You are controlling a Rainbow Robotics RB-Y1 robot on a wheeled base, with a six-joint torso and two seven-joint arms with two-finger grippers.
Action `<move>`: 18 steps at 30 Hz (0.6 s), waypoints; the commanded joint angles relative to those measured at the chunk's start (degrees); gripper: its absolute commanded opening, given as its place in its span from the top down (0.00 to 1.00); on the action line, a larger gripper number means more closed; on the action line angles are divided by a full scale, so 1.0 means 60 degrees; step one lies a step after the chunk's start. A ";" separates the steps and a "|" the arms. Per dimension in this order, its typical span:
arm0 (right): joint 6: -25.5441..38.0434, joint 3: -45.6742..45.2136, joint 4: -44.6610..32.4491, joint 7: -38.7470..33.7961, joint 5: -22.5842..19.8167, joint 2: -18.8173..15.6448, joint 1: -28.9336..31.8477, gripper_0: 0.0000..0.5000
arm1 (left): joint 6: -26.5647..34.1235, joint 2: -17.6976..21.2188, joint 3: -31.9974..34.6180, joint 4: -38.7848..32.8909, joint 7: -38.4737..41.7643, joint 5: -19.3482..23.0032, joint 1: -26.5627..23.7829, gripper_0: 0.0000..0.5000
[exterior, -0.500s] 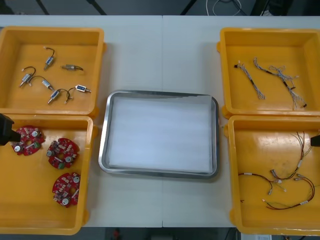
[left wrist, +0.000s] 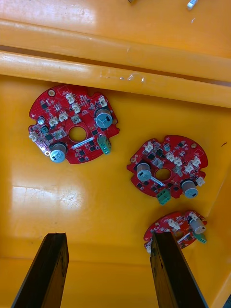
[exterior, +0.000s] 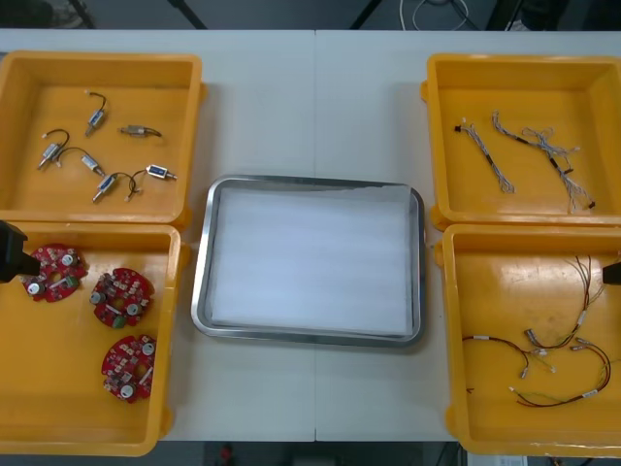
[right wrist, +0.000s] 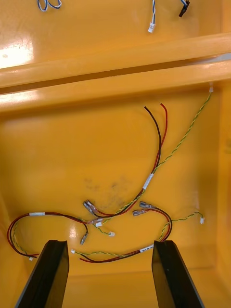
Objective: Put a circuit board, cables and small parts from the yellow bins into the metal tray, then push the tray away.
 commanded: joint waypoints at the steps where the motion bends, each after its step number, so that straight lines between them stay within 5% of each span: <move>1: 0.0028 0.0076 -0.0264 -0.0037 -0.0075 -0.0352 -0.0006 0.00 | 0.0061 0.0350 0.0243 -0.0268 -0.1014 0.0064 0.0160 0.00; 18: 0.0028 0.0076 -0.0264 -0.0037 -0.0075 -0.0352 -0.0006 0.00 | 0.0061 0.0350 0.0243 -0.0268 -0.1014 0.0064 0.0160 0.00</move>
